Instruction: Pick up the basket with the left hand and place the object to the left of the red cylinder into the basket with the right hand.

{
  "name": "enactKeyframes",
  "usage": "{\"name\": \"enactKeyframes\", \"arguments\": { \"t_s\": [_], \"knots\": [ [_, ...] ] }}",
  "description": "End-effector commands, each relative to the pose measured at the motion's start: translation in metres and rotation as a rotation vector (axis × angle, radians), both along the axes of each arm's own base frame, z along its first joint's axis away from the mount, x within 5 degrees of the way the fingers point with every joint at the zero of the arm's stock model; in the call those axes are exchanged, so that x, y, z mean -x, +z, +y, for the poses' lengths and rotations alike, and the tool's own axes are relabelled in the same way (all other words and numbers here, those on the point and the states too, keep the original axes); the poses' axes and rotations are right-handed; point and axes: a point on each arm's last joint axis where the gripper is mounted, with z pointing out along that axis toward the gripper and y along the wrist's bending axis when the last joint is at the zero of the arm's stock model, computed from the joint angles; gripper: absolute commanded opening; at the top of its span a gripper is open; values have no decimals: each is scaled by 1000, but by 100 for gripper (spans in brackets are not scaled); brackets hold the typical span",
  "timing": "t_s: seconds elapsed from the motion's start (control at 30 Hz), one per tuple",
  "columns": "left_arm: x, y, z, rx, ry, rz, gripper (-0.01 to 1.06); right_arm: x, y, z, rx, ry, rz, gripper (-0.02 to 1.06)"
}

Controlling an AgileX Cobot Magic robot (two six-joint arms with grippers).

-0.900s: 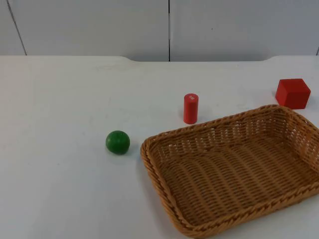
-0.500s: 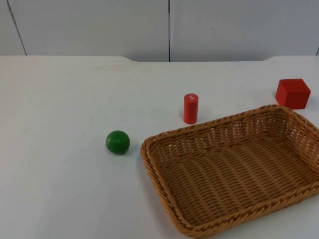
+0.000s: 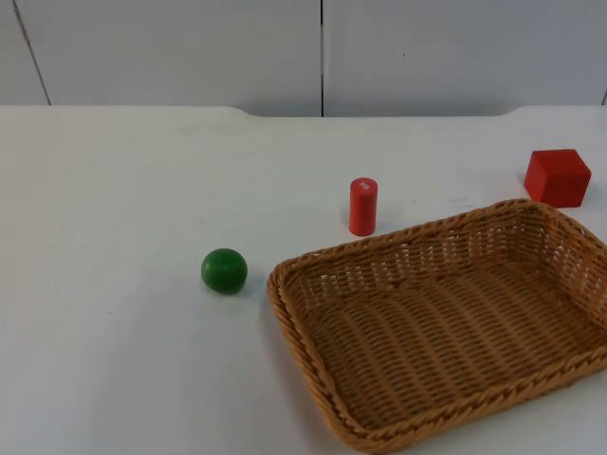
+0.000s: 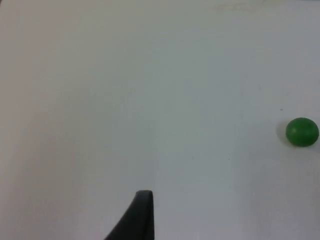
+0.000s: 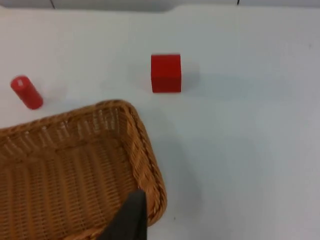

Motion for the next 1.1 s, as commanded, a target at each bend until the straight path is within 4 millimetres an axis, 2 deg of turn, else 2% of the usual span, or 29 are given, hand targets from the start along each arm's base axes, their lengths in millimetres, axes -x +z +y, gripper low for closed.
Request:
{"name": "enactKeyframes", "arguments": {
  "t_s": [0.0,0.07,0.27,0.43,0.73,0.9,0.97,1.03,1.07],
  "knots": [
    [-14,-2,-1,27,3,22,105,-18,-5,1,2,3,31,105],
    [-25,-8,-2,40,4,73,105,-32,-16,2,5,3,98,105],
    [-38,-19,-2,46,4,151,105,-55,-37,3,12,3,228,105],
    [-45,-22,-2,49,7,145,105,-62,-45,3,15,2,278,105],
    [-60,-30,-7,87,-28,170,105,-62,-46,3,15,2,281,105],
    [-77,-44,-21,182,-147,232,105,-62,-46,3,15,2,281,105],
    [-86,-53,-25,217,-181,269,101,-62,-46,3,15,2,281,105],
    [-96,-67,-27,245,-193,331,94,-62,-46,3,15,2,281,105],
    [-96,-67,-27,245,-193,331,94,-62,-46,3,15,2,281,105]
  ]
}}
